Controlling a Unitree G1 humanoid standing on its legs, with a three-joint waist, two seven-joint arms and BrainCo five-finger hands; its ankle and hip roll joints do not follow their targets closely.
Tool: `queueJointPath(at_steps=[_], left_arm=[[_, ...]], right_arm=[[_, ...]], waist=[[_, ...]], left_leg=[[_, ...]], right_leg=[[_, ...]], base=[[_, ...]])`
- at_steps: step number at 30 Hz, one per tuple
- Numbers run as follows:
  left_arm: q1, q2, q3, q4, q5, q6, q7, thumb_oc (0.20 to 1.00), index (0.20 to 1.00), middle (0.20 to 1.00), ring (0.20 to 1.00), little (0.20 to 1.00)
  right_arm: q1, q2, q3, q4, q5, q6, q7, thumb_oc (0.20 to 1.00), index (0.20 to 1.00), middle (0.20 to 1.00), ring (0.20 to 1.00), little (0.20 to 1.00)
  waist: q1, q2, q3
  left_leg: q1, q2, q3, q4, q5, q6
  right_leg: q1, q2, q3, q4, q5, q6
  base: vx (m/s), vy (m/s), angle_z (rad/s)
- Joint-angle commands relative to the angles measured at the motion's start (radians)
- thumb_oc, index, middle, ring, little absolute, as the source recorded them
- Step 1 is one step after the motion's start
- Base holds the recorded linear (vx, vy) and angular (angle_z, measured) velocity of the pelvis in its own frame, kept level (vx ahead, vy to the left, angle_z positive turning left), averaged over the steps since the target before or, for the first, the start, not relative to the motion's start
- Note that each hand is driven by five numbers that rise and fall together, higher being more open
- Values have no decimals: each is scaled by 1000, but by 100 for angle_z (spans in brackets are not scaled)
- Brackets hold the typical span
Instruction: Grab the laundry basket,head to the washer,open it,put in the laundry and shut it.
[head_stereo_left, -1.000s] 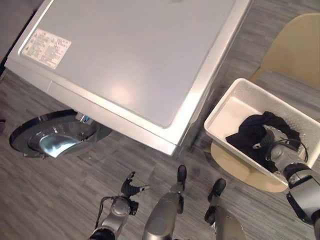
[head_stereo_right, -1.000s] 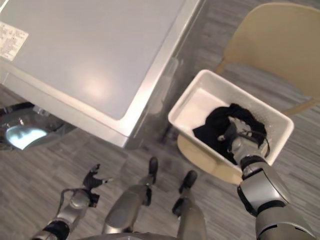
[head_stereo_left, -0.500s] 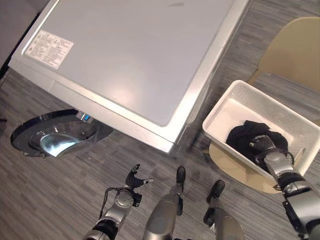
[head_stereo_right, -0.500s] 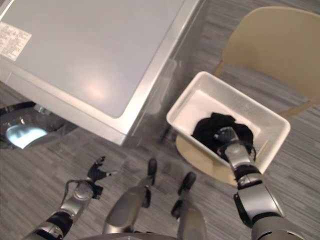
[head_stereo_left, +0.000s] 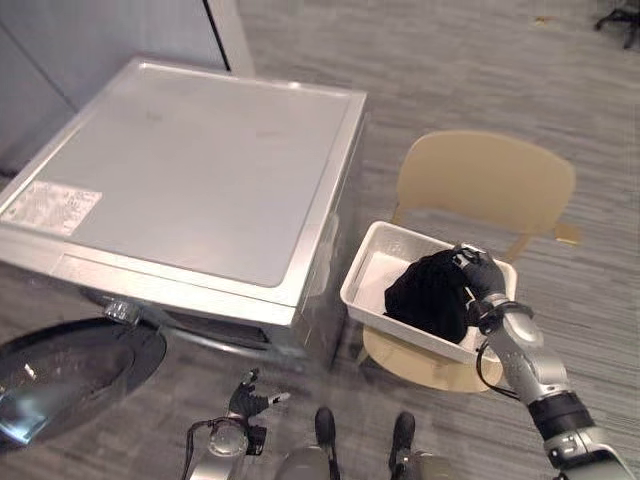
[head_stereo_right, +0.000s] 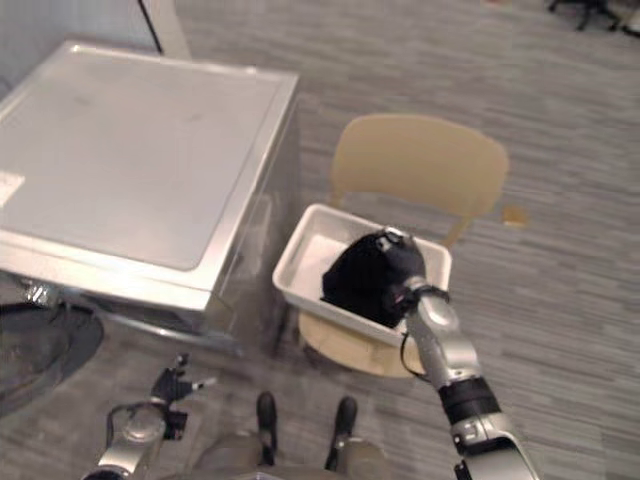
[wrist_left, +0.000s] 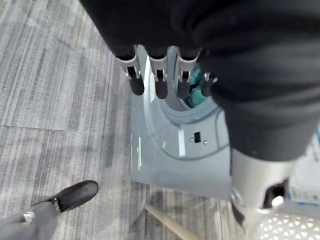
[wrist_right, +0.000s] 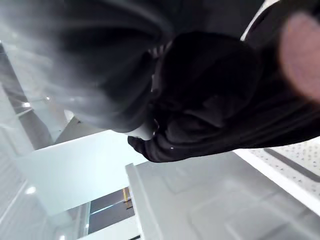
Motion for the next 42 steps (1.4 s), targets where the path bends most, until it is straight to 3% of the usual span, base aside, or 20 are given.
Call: queueJointPath(at_steps=[1, 2, 5, 7, 9, 10, 12, 13, 15, 20, 21, 22, 23, 25, 27, 34, 35, 36, 37, 42], left_arm=[[-41, 15, -6, -33, -42, -16, 16, 1000, 1000, 1000, 1000, 1000], [-41, 15, -6, -34, -42, -16, 16, 1000, 1000, 1000, 1000, 1000], [-81, 35, -19, -114, -44, -30, 33, 1000, 1000, 1000, 1000, 1000], [-80, 38, -22, -167, -52, -35, 43, 1000, 1000, 1000, 1000, 1000], [-75, 41, -19, -210, -69, -42, 58, 1000, 1000, 1000, 1000, 1000], [-76, 44, -26, -273, -88, -50, 76, 1000, 1000, 1000, 1000, 1000], [-77, 45, -30, -309, -87, -51, 85, 1000, 1000, 1000, 1000, 1000], [-78, 49, -35, -349, -88, -58, 100, 1000, 1000, 1000, 1000, 1000], [-101, 32, -58, -410, -67, -62, 118, 1000, 1000, 1000, 1000, 1000], [-171, 39, -136, -534, 1, -90, 128, 1000, 1000, 1000, 1000, 1000], [-190, 42, -160, -553, 21, -99, 128, 1000, 1000, 1000, 1000, 1000], [-241, 31, -219, -560, 50, -105, 137, 1000, 1000, 1000, 1000, 1000], [-243, 31, -219, -559, 50, -106, 138, 1000, 1000, 1000, 1000, 1000], [-298, 9, -266, -534, 63, -106, 145, 1000, 1000, 1000, 1000, 1000], [-368, -30, -326, -490, 85, -96, 153, 1000, 1000, 1000, 1000, 1000], [-497, -93, -428, -328, 128, -81, 157, 1000, 1000, 1000, 1000, 1000], [-521, -101, -441, -297, 136, -78, 159, 636, 636, 636, 636, 636], [-540, -105, -447, -280, 143, -76, 165, 636, 636, 636, 636, 636], [-549, -107, -445, -276, 141, -79, 171, 200, 200, 200, 200, 200], [-426, -35, -323, -386, 93, -91, 173, 200, 200, 200, 200, 200]], right_arm=[[13, 29, -6, -145, 38, -77, 75, 200, 200, 200, 200, 200], [13, 29, -6, -145, 38, -77, 75, 200, 200, 200, 200, 200], [56, 51, -16, -269, 24, -107, 79, 200, 200, 200, 200, 200], [66, 70, -27, -304, -1, -120, 62, 200, 200, 200, 200, 200], [60, 80, -28, -331, -16, -129, 45, 200, 200, 200, 200, 200], [28, 101, -7, -358, -18, -144, 26, 200, 200, 200, 200, 200], [9, 108, 8, -364, -14, -150, 20, 200, 200, 200, 200, 200], [-1, 112, 22, -385, -10, -165, 7, 200, 200, 200, 200, 200], [-28, 101, 59, -407, -5, -171, -8, 200, 200, 200, 200, 200], [-54, 88, 118, -452, 5, -176, -16, 200, 200, 200, 200, 200], [-66, 89, 132, -471, 4, -181, -14, 200, 200, 200, 200, 200], [-111, 93, 174, -500, 2, -188, -11, 200, 200, 200, 200, 200], [-112, 93, 174, -499, 2, -188, -11, 200, 200, 200, 200, 200], [-160, 105, 208, -503, 17, -187, -7, 200, 200, 200, 200, 200], [-218, 139, 264, -508, 45, -180, -1, 200, 200, 200, 200, 200], [-322, 188, 348, -487, 73, -176, 2, 200, 200, 200, 200, 200], [-331, 190, 352, -487, 71, -175, -2, 200, 200, 200, 200, 200], [-335, 192, 356, -485, 74, -175, -2, 200, 200, 200, 200, 200], [-330, 188, 353, -489, 76, -179, -3, 200, 200, 200, 200, 200], [-80, 103, 243, -504, 69, -156, 17, 200, 200, 200, 200, 200]], waist=[[2, 2, -30], [2, 2, -33], [-8, -2, -35], [3, -10, -64], [16, -21, -73], [48, -28, -72], [59, -28, -73], [73, -20, -63], [70, 10, -30], [16, 1, -8], [1, -4, -14], [-34, -18, -29], [-34, -17, -29], [-63, -24, -52], [-95, -5, -88], [-101, -6, -133], [-101, -9, -138], [-101, -11, -144], [-101, -14, -145], [-106, -10, -150]], left_leg=[[-26, 6, -89, 35, -73, -12], [-30, 7, -88, 36, -72, -12], [-75, 9, -139, 87, -51, -3], [-113, 8, -165, 88, -29, -5], [-144, 6, -177, 90, -12, -9], [-210, 17, -201, 87, 43, -46], [-243, 24, -209, 85, 69, -61], [-280, 38, -217, 79, 110, -82], [-317, 58, -228, 37, 136, -111], [-287, 69, -130, 154, 46, -78], [-271, 70, -107, 190, 15, -72], [-202, 85, -41, 263, -83, -62], [-205, 85, -42, 264, -82, -61], [-118, 96, 0, 287, -150, -67], [-23, 100, 50, 191, -145, -77], [45, 56, 23, 12, -103, -61], [50, 54, 22, 3, -100, -61], [54, 53, 23, -4, -100, -59], [54, 51, 22, -6, -99, -57], [55, 46, 37, -6, -104, -50]], right_leg=[[-55, -29, 85, 253, -160, 108], [-59, -28, 86, 252, -157, 108], [-21, 27, 174, 431, -224, 83], [12, 60, 214, 455, -226, 76], [47, 75, 227, 423, -250, 65], [106, 104, 235, 299, -335, 21], [114, 115, 235, 238, -334, 5], [123, 132, 241, 183, -342, -7], [89, 153, 202, 159, -328, -21], [49, 97, 101, 146, -277, -12], [41, 82, 77, 137, -264, -10], [24, 47, 23, 124, -243, -8], [23, 47, 21, 123, -241, -8], [12, 19, -28, 105, -218, -3], [19, 11, -85, 78, -196, 14], [40, 2, -97, 67, -171, 31], [42, 1, -96, 66, -170, 33], [43, 1, -97, 63, -168, 35], [44, 0, -97, 62, -165, 38], [41, -8, -79, 52, -145, 54]], base=[[-129, -1, -21], [-145, -12, 3], [-280, -76, 50], [-214, -148, 80], [-251, -184, 50], [-359, -244, 43], [-321, -215, 26], [-263, -159, 24], [-513, -175, 30], [-294, -13, 74], [-338, 27, 107], [-243, 23, 137], [-195, 42, 144], [-79, 108, 100], [9, 213, 71], [15, 124, 31], [3, 50, 9], [-4, 72, 10], [-22, 94, 11], [-9, 38, -1]])
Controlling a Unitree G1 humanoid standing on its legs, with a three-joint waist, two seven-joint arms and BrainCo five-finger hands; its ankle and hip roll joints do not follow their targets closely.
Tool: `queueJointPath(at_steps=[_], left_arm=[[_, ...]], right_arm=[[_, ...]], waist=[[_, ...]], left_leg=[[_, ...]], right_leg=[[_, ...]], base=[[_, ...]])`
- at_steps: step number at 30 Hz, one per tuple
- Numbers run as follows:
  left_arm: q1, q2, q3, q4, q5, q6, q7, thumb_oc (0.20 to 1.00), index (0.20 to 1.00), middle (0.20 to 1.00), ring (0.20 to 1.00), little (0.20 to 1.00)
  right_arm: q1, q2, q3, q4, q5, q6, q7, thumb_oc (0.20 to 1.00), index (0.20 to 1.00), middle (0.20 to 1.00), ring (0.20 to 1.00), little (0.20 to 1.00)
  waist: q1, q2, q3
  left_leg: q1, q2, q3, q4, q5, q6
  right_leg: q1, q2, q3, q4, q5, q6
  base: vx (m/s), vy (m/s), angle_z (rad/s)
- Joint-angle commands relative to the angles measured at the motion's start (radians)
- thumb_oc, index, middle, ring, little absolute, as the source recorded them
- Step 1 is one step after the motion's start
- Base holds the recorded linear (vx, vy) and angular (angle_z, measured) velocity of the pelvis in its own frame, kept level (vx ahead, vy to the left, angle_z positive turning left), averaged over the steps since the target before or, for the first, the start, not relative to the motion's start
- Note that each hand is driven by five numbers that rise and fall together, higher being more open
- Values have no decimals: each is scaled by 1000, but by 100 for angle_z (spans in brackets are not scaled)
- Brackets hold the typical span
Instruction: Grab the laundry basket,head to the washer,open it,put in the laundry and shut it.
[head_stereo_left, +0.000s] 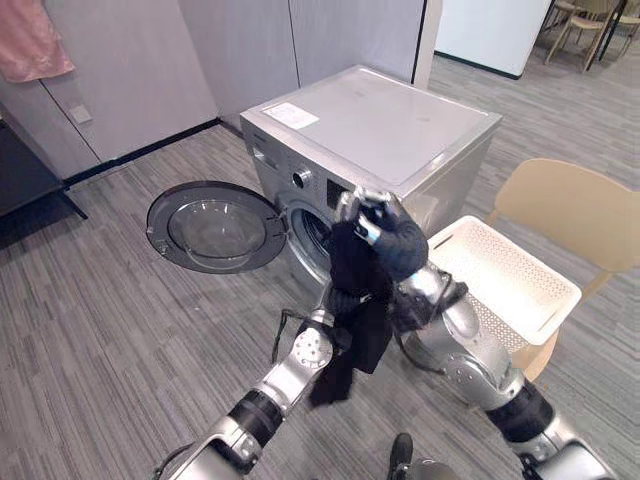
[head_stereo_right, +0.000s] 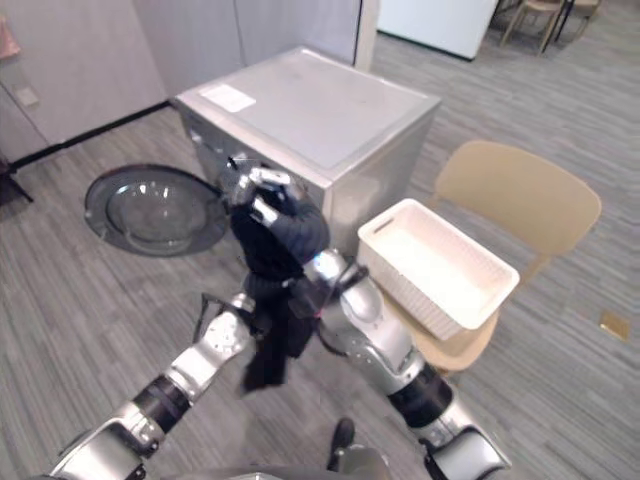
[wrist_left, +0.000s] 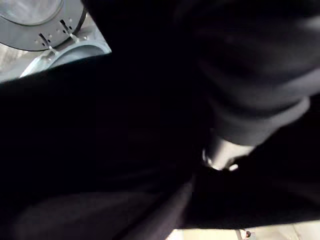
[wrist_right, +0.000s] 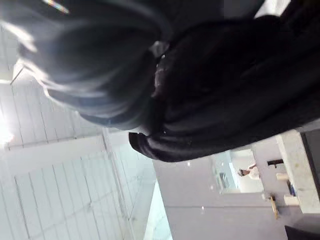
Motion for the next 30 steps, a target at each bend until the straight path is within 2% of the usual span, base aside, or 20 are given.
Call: queueJointPath(at_steps=[1, 2, 3, 5, 9, 10, 11, 12, 15, 18, 19, 21, 24, 26, 27, 30], left_arm=[[-13, 8, 52, -56, -4, -48, 15, 200, 200, 200, 200, 200], [65, 38, 114, -110, -20, -55, 2, 200, 200, 200, 200, 200], [66, 38, 114, -111, -20, -55, 2, 200, 200, 200, 200, 200], [145, 62, 178, -163, -39, -61, -14, 200, 200, 200, 200, 200], [283, 89, 305, -258, -100, -73, -71, 200, 200, 200, 200, 200], [311, 94, 328, -268, -121, -73, -93, 200, 200, 200, 200, 200], [357, 99, 361, -271, -167, -63, -147, 200, 200, 200, 200, 200], [357, 99, 361, -272, -167, -62, -148, 200, 200, 200, 200, 200], [411, 110, 389, -245, -219, -42, -221, 200, 200, 200, 200, 200], [429, 120, 395, -218, -212, -37, -235, 200, 200, 200, 200, 200], [448, 119, 408, -174, -214, -24, -239, 200, 200, 200, 200, 200], [453, 132, 429, -107, -191, -14, -221, 200, 200, 200, 200, 200], [441, 126, 445, -30, -197, -1, -207, 200, 200, 200, 200, 200], [436, 125, 452, -8, -187, 3, -206, 200, 200, 200, 200, 200], [434, 121, 459, 13, -187, 5, -202, 200, 200, 200, 200, 200], [438, 115, 476, 26, -185, 16, -191, 200, 200, 200, 200, 200]], right_arm=[[32, 13, -100, -43, 31, -35, 15, 200, 200, 200, 200, 200], [135, -14, -162, -22, -8, -27, 12, 200, 200, 200, 200, 200], [136, -14, -162, -22, -8, -26, 11, 200, 200, 200, 200, 200], [227, -40, -234, 11, -66, -19, 4, 200, 200, 200, 200, 200], [352, -100, -369, 86, -276, 15, -19, 200, 200, 200, 200, 200], [375, -125, -387, 111, -334, 27, -12, 341, 341, 341, 341, 341], [409, -180, -419, 134, -456, 51, 0, 1000, 1000, 1000, 1000, 1000], [409, -180, -419, 133, -457, 51, 0, 1000, 1000, 1000, 1000, 1000], [460, -265, -430, 184, -643, 81, 22, 1000, 1000, 1000, 1000, 1000], [473, -269, -408, 260, -704, 94, 35, 1000, 1000, 1000, 1000, 1000], [468, -278, -388, 342, -799, 107, 25, 1000, 1000, 1000, 1000, 1000], [447, -258, -367, 472, -833, 114, 3, 1000, 1000, 1000, 1000, 1000], [425, -248, -358, 564, -836, 118, -20, 1000, 1000, 1000, 1000, 1000], [417, -251, -354, 604, -845, 122, -27, 1000, 1000, 1000, 1000, 1000], [419, -251, -348, 622, -853, 120, -35, 1000, 1000, 1000, 1000, 1000], [427, -248, -353, 652, -872, 139, -44, 1000, 1000, 1000, 1000, 1000]], waist=[[-3, -42, -34], [-4, -37, -33], [-4, -37, -36], [-5, -34, -38], [-2, -28, -42], [0, -28, -38], [4, -30, -35], [3, -30, -37], [5, -25, -28], [4, -21, -21], [8, -16, -5], [20, -18, 49], [38, -25, 94], [47, -26, 102], [51, -25, 100], [45, -24, 93]], left_leg=[[-51, -12, -4, -34, 13, 0], [-40, -14, 0, -34, 7, 1], [-45, -14, 0, -34, 10, 1], [-37, -14, 3, -34, 6, 0], [-32, -16, -1, -34, 6, 2], [-27, -15, -3, -34, 4, 2], [-25, -15, -7, -34, 6, 2], [-29, -15, -7, -34, 9, 3], [-24, -16, -15, -34, 11, 3], [-20, -15, -18, -34, 14, 3], [-17, -15, -27, -29, 17, 4], [-80, -7, -46, 61, 3, 4], [-179, 5, -68, 158, 2, -12], [-213, 13, -54, 177, 9, -18], [-208, 27, -41, 172, -5, -28], [-219, 75, 67, 111, 53, -29]], right_leg=[[156, -4, 85, -93, -94, 123], [167, -5, 89, -100, -91, 127], [163, -5, 89, -102, -88, 127], [174, -7, 90, -109, -89, 129], [186, -7, 91, -121, -85, 133], [191, -6, 93, -119, -90, 134], [195, -6, 93, -117, -94, 132], [192, -6, 92, -118, -92, 132], [199, -4, 92, -114, -99, 131], [200, -2, 96, -111, -104, 128], [198, 2, 99, -103, -111, 125], [175, 0, 105, -77, -122, 113], [150, -11, 65, -70, -129, 98], [150, -20, 20, -73, -135, 94], [164, -21, -1, -73, -154, 100], [174, -40, -84, -74, -155, 103]], base=[[27, 18, -9], [13, 9, -8], [18, 6, -10], [24, -6, -8], [13, -11, -1], [12, -62, -1], [4, -53, -2], [-3, -51, -1], [13, -26, 0], [13, -26, -1], [-15, -47, -3], [-124, -77, -2], [-149, -67, 2], [-15, -21, 49], [90, 11, 75], [76, 83, 98]])
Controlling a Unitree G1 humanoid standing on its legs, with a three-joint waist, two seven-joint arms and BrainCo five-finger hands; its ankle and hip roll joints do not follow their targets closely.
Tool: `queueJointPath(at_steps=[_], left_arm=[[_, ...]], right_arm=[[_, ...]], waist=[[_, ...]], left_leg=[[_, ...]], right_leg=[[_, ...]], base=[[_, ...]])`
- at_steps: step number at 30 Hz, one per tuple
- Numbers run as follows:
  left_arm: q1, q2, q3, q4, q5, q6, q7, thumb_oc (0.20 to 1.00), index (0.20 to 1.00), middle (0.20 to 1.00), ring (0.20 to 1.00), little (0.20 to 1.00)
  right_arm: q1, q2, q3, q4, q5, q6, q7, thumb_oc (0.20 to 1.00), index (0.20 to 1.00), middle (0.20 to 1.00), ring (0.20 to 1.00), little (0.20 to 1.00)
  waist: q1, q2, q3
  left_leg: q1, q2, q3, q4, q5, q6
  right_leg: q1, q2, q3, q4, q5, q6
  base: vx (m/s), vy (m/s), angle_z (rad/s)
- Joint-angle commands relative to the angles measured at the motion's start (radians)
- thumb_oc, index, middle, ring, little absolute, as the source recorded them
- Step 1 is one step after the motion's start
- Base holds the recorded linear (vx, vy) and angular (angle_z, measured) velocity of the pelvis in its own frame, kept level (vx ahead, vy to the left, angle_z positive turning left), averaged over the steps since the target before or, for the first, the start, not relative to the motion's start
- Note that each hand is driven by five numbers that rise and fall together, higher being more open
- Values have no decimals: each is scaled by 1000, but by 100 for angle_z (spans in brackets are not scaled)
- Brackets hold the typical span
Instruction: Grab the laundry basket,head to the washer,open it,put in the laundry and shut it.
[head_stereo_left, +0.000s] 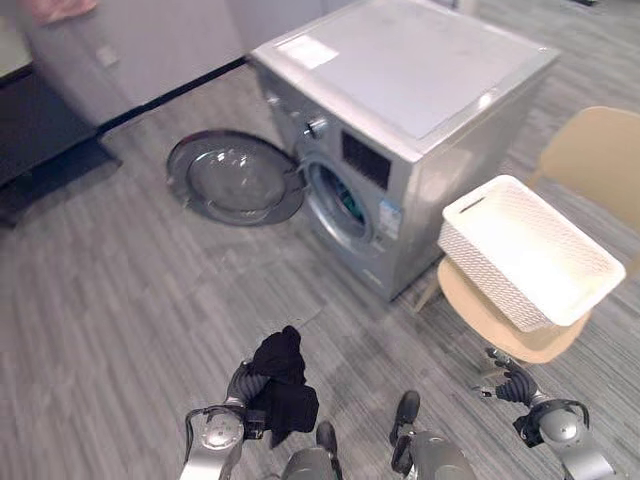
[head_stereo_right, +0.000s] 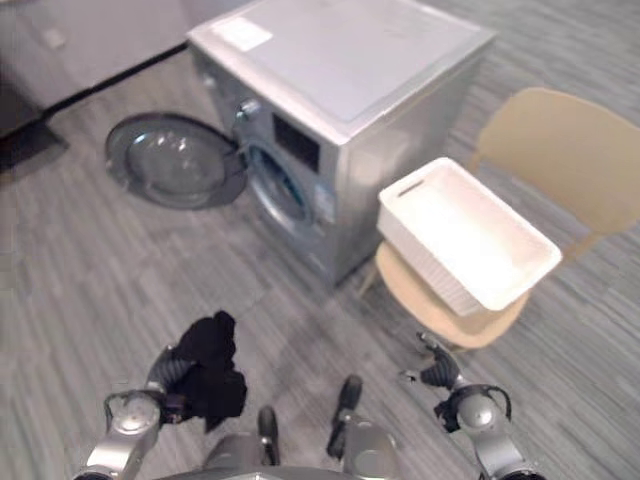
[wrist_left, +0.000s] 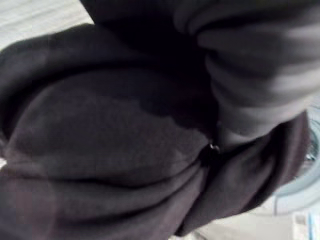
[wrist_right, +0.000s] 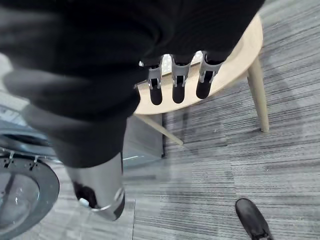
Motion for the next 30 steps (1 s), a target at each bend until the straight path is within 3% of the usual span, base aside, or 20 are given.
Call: queueJointPath(at_steps=[1, 4, 5, 7, 8, 9, 10, 12, 13, 14, 16, 19, 20, 21, 25, 26, 27, 28, 29, 30], left_arm=[[-7, 45, 71, -76, -13, -34, 31, 200, 200, 200, 200, 200], [-10, 41, 85, -69, -10, -31, 40, 200, 200, 200, 200, 200], [3, 39, 91, -75, -9, -25, 36, 200, 200, 200, 200, 200], [14, 46, 89, -81, 13, -23, 28, 200, 200, 200, 200, 200], [11, 52, 90, -81, 16, -20, 30, 200, 200, 200, 200, 200], [-6, 63, 77, -87, 16, -17, 32, 200, 200, 200, 200, 200], [-17, 67, 76, -79, 21, -19, 42, 200, 200, 200, 200, 200], [-42, 67, 52, -86, 22, -22, 47, 200, 200, 200, 200, 200], [-53, 54, 42, -78, 16, -25, 47, 200, 200, 200, 200, 200], [-60, 47, 33, -69, 17, -26, 47, 200, 200, 200, 200, 200], [-70, 38, 14, -56, 23, -21, 46, 200, 200, 200, 200, 200], [-75, 35, 11, -52, 26, -19, 43, 200, 200, 200, 200, 200], [-78, 30, 11, -45, 34, -19, 42, 200, 200, 200, 200, 200], [-76, 29, 6, -41, 49, -19, 35, 200, 200, 200, 200, 200], [-65, 15, -14, -39, 71, -18, 18, 200, 200, 200, 200, 200], [-54, 4, -26, -43, 64, -18, 10, 200, 200, 200, 200, 200], [-54, 4, -26, -43, 64, -18, 10, 200, 200, 200, 200, 200], [-52, -2, -33, -42, 62, -15, 7, 200, 200, 200, 200, 200], [-44, -5, -42, -44, 67, -12, 0, 200, 200, 200, 200, 200], [-45, -7, -45, -38, 68, -13, 0, 200, 200, 200, 200, 200]], right_arm=[[-37, 6, 9, -11, -38, -23, -40, 1000, 1000, 1000, 1000, 1000], [-41, 10, 22, 14, -50, -14, -40, 1000, 1000, 1000, 1000, 1000], [-45, 19, 33, 18, -61, -12, -31, 1000, 1000, 1000, 1000, 1000], [-70, 43, 56, 15, -70, -10, -24, 1000, 1000, 1000, 1000, 1000], [-88, 61, 69, 4, -69, -8, -23, 1000, 1000, 1000, 1000, 1000], [-108, 78, 87, -10, -67, -8, -23, 1000, 1000, 1000, 1000, 1000], [-120, 86, 97, -10, -61, -10, -27, 1000, 1000, 1000, 1000, 1000], [-129, 90, 106, -31, -61, -9, -28, 1000, 1000, 1000, 1000, 1000], [-129, 85, 113, -30, -53, -9, -32, 1000, 1000, 1000, 1000, 1000], [-133, 83, 114, -28, -46, -9, -35, 1000, 1000, 1000, 1000, 1000], [-130, 82, 117, -15, -32, -5, -34, 1000, 1000, 1000, 1000, 1000], [-129, 84, 118, -10, -32, -3, -32, 1000, 1000, 1000, 1000, 1000], [-124, 91, 121, 3, -39, -1, -27, 1000, 1000, 1000, 1000, 1000], [-121, 94, 124, 9, -43, 1, -22, 1000, 1000, 1000, 1000, 1000], [-90, 85, 111, 9, -35, -5, -11, 1000, 1000, 1000, 1000, 1000], [-68, 70, 93, 11, -42, -5, -9, 1000, 1000, 1000, 1000, 1000], [-68, 71, 93, 11, -42, -5, -9, 1000, 1000, 1000, 1000, 1000], [-63, 66, 88, 15, -43, -4, -12, 1000, 1000, 1000, 1000, 1000], [-45, 58, 73, 6, -30, -1, -8, 1000, 1000, 1000, 1000, 1000], [-39, 54, 66, 9, -15, -3, -14, 1000, 1000, 1000, 1000, 1000]], waist=[[-6, -66, -59], [-17, -67, -63], [-11, -56, -74], [1, -65, -83], [10, -80, -70], [3, -93, -41], [-1, -99, -28], [-32, -95, -4], [-53, -83, 9], [-62, -79, 18], [-92, -79, 30], [-101, -79, 35], [-108, -84, 35], [-107, -77, 29], [-122, -83, 1], [-136, -73, -19], [-138, -76, -21], [-146, -70, -28], [-159, -68, -43], [-162, -69, -48]], left_leg=[[-58, 45, 155, -27, 122, -67], [-74, 114, 262, -58, 166, -81], [-53, 114, 271, -85, 176, -82], [-60, 59, 233, -59, 139, -53], [-49, 15, 218, -45, 94, -19], [-38, -30, 184, -29, 56, 18], [-36, -48, 176, -24, 39, 31], [-13, -78, 126, -31, 16, 44], [13, -105, 89, -39, -2, 49], [22, -109, 86, -43, 6, 57], [70, -145, 27, -48, -30, 62], [89, -155, 3, -49, -45, 61], [112, -167, -17, -47, -63, 56], [145, -168, -32, -49, -96, 50], [178, -192, -50, -14, -137, 45], [178, -167, -45, 62, -150, 8], [174, -170, -46, 62, -147, 9], [173, -143, -27, 115, -129, -16], [145, -95, -7, 253, -62, -46], [130, -78, -1, 320, -25, -59]], right_leg=[[173, -53, 11, -8, -168, 107], [196, -82, -67, 2, -173, 115], [213, -84, -84, 13, -182, 120], [238, -138, -80, 78, -178, 133], [213, -204, -58, 180, -140, 148], [145, -248, 21, 314, -82, 155], [102, -242, 79, 353, -85, 163], [-10, -122, 254, 418, -158, 141], [-52, -57, 320, 378, -199, 137], [-80, -38, 325, 340, -167, 115], [-162, -2, 380, 225, -94, 134], [-182, -1, 381, 175, -66, 146], [-205, -13, 364, 100, -29, 159], [-214, -23, 311, 69, -31, 172], [-165, -35, 300, 61, -6, 149], [-128, -33, 293, 74, -15, 132], [-130, -36, 292, 72, -12, 132], [-104, -25, 285, 71, -22, 120], [-50, 6, 294, 52, -45, 92], [-22, 25, 303, 38, -59, 77]], base=[[89, 149, 169], [171, 221, 162], [459, 438, 110], [501, 495, 69], [389, 491, 46], [341, 478, 38], [242, 312, 73], [245, 193, 104], [268, 145, 82], [285, 97, 54], [348, -8, 98], [290, -53, 67], [488, -126, 64], [548, -189, 70], [335, -151, 51], [400, -222, 36], [392, -224, 24], [333, -213, 14], [439, -292, 21], [307, -221, 11]])
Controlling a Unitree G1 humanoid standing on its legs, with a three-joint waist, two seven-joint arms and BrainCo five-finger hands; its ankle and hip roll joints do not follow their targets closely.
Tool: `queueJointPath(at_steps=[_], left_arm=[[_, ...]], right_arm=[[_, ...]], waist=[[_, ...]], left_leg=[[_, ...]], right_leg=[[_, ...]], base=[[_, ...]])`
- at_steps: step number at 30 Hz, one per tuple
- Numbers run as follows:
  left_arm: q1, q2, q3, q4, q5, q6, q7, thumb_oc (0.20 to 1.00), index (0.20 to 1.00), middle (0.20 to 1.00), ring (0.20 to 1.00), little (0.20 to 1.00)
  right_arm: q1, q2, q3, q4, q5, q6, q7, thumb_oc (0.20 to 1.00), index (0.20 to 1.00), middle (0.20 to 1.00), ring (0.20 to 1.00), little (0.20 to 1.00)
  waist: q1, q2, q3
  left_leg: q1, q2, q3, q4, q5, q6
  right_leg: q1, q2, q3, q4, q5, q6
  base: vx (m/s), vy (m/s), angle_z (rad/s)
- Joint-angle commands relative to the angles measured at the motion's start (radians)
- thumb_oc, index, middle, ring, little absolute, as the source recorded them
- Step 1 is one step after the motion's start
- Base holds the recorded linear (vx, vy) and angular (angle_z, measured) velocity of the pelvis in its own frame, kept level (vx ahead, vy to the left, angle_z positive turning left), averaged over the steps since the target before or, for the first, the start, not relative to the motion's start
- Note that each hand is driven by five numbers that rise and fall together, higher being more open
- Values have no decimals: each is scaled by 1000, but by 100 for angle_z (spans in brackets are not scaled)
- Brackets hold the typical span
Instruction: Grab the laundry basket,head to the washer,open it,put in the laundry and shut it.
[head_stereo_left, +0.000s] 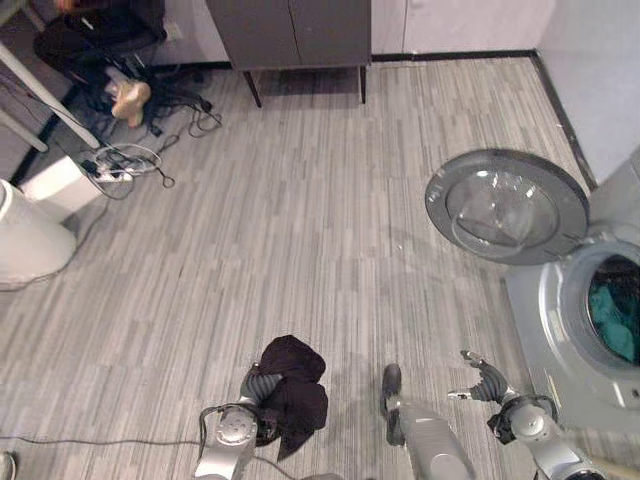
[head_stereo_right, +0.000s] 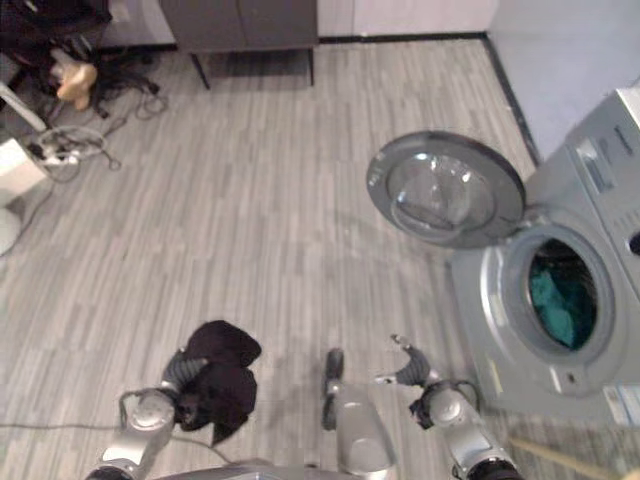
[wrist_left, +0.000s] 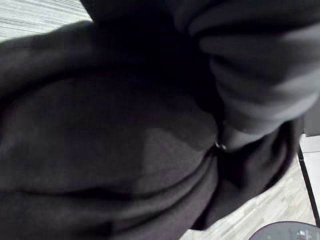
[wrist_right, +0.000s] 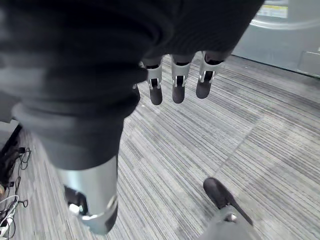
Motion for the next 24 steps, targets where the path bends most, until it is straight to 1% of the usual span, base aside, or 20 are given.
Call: queueJointPath(at_steps=[1, 2, 3, 4, 5, 7, 8, 9, 10, 11, 12, 15, 16, 17, 18, 19, 20, 22, 23, 24], left_arm=[[-9, 31, 11, -48, 23, -39, -9, 200, 200, 200, 200, 200], [-12, 30, 6, -45, 22, -37, -10, 200, 200, 200, 200, 200], [-14, 27, 3, -45, 21, -34, -12, 200, 200, 200, 200, 200], [-18, 25, 0, -42, 16, -33, -9, 200, 200, 200, 200, 200], [-13, 25, -1, -46, 16, -32, -11, 200, 200, 200, 200, 200], [-12, 26, -2, -46, 18, -33, -9, 200, 200, 200, 200, 200], [-2, 32, 0, -52, 17, -37, -8, 200, 200, 200, 200, 200], [-2, 32, 0, -52, 17, -37, -8, 200, 200, 200, 200, 200], [12, 37, 6, -70, 13, -37, -8, 200, 200, 200, 200, 200], [12, 37, 6, -70, 13, -37, -8, 200, 200, 200, 200, 200], [23, 39, 6, -78, 9, -39, -15, 200, 200, 200, 200, 200], [32, 46, 11, -80, 9, -36, -22, 200, 200, 200, 200, 200], [34, 51, 13, -86, 8, -37, -20, 200, 200, 200, 200, 200], [30, 57, 15, -87, 6, -37, -22, 200, 200, 200, 200, 200], [30, 57, 15, -86, 6, -37, -22, 200, 200, 200, 200, 200], [26, 74, 24, -97, 3, -36, -19, 200, 200, 200, 200, 200], [26, 75, 24, -97, 3, -36, -19, 200, 200, 200, 200, 200], [26, 84, 37, -105, 0, -38, -10, 200, 200, 200, 200, 200], [26, 85, 37, -105, 0, -38, -10, 200, 200, 200, 200, 200], [25, 88, 54, -92, -4, -37, 7, 200, 200, 200, 200, 200]], right_arm=[[20, -24, -3, -40, 34, -24, -5, 1000, 1000, 1000, 1000, 1000], [26, -27, -11, -39, 43, -22, -4, 1000, 1000, 1000, 1000, 1000], [28, -30, -14, -38, 48, -19, -4, 1000, 1000, 1000, 1000, 1000], [26, -34, -25, -36, 58, -20, -14, 1000, 1000, 1000, 1000, 1000], [29, -37, -32, -39, 62, -20, -17, 1000, 1000, 1000, 1000, 1000], [33, -39, -38, -42, 64, -20, -18, 1000, 1000, 1000, 1000, 1000], [39, -39, -47, -45, 77, -25, -24, 1000, 1000, 1000, 1000, 1000], [39, -39, -47, -45, 77, -25, -24, 1000, 1000, 1000, 1000, 1000], [40, -34, -51, -43, 88, -28, -28, 1000, 1000, 1000, 1000, 1000], [40, -34, -51, -43, 88, -28, -28, 1000, 1000, 1000, 1000, 1000], [42, -27, -55, -34, 92, -34, -30, 1000, 1000, 1000, 1000, 1000], [48, -22, -57, -27, 91, -35, -23, 1000, 1000, 1000, 1000, 1000], [44, -18, -60, -27, 95, -32, -20, 1000, 1000, 1000, 1000, 1000], [39, -11, -60, -22, 104, -32, -18, 1000, 1000, 1000, 1000, 1000], [38, -11, -60, -22, 104, -32, -18, 1000, 1000, 1000, 1000, 1000], [30, 4, -60, -30, 120, -33, -10, 1000, 1000, 1000, 1000, 1000], [30, 4, -60, -30, 120, -32, -10, 1000, 1000, 1000, 1000, 1000], [15, 18, -45, -28, 120, -34, -4, 1000, 1000, 1000, 1000, 1000], [15, 18, -45, -28, 120, -34, -4, 1000, 1000, 1000, 1000, 1000], [-6, 32, -30, -34, 115, -33, 1, 1000, 1000, 1000, 1000, 1000]], waist=[[-52, -51, -61], [-51, -57, -61], [-49, -62, -61], [-44, -77, -57], [-42, -80, -57], [-40, -86, -56], [-20, -87, -44], [-20, -89, -45], [1, -84, -29], [2, -85, -30], [9, -87, -28], [6, -83, -42], [3, -90, -54], [5, -93, -57], [7, -93, -59], [5, -98, -54], [7, -98, -56], [11, -100, -57], [11, -100, -57], [21, -92, -61]], left_leg=[[-87, 140, -3, 89, 85, -45], [-110, 154, 0, 133, 105, -46], [-136, 159, 4, 153, 108, -39], [-200, 159, -10, 132, 67, -14], [-208, 155, -20, 87, 46, -6], [-217, 142, -31, 44, 42, -1], [-287, 97, -119, -47, 94, -5], [-287, 95, -119, -53, 99, -5], [-326, 54, -208, -121, 153, -19], [-326, 54, -208, -125, 157, -19], [-327, 37, -245, -138, 160, -21], [-289, 45, -231, -168, 150, -2], [-266, 57, -183, -181, 138, 13], [-255, 68, -146, -190, 132, 19], [-257, 69, -143, -193, 136, 18], [-227, 87, -67, -205, 113, 29], [-230, 88, -65, -207, 116, 28], [-204, 111, 1, -214, 96, 31], [-205, 111, 1, -214, 96, 31], [-161, 137, 84, -237, 76, 30]], right_leg=[[85, -36, 1, -40, -99, 222], [109, -25, 13, -49, -115, 210], [127, -20, 25, -55, -128, 202], [159, -18, 59, -66, -144, 203], [168, -16, 78, -64, -150, 205], [172, -18, 98, -64, -152, 208], [197, 12, 158, -68, -159, 212], [194, 11, 158, -69, -158, 212], [225, 53, 237, -65, -165, 207], [223, 52, 238, -65, -163, 207], [239, 74, 296, -62, -170, 206], [245, 87, 341, -57, -178, 208], [244, 87, 365, -34, -191, 213], [236, 85, 366, -8, -199, 219], [232, 86, 368, -8, -196, 219], [206, 72, 325, 70, -209, 237], [201, 73, 327, 69, -206, 237], [152, 29, 220, 127, -205, 260], [151, 29, 220, 127, -205, 260], [108, -58, 36, 102, -187, 264]], base=[[171, -155, -21], [134, -110, -64], [308, -156, -88], [309, -70, -85], [243, -35, -71], [205, 20, -89], [256, 19, -103], [343, 14, -139], [159, 0, -132], [299, 15, -209], [222, 46, -199], [222, 73, -166], [301, 128, -109], [202, 89, -106], [130, 71, -130], [74, 39, -135], [109, 41, -141], [62, 0, -107], [167, -17, -130], [133, -19, -123]])
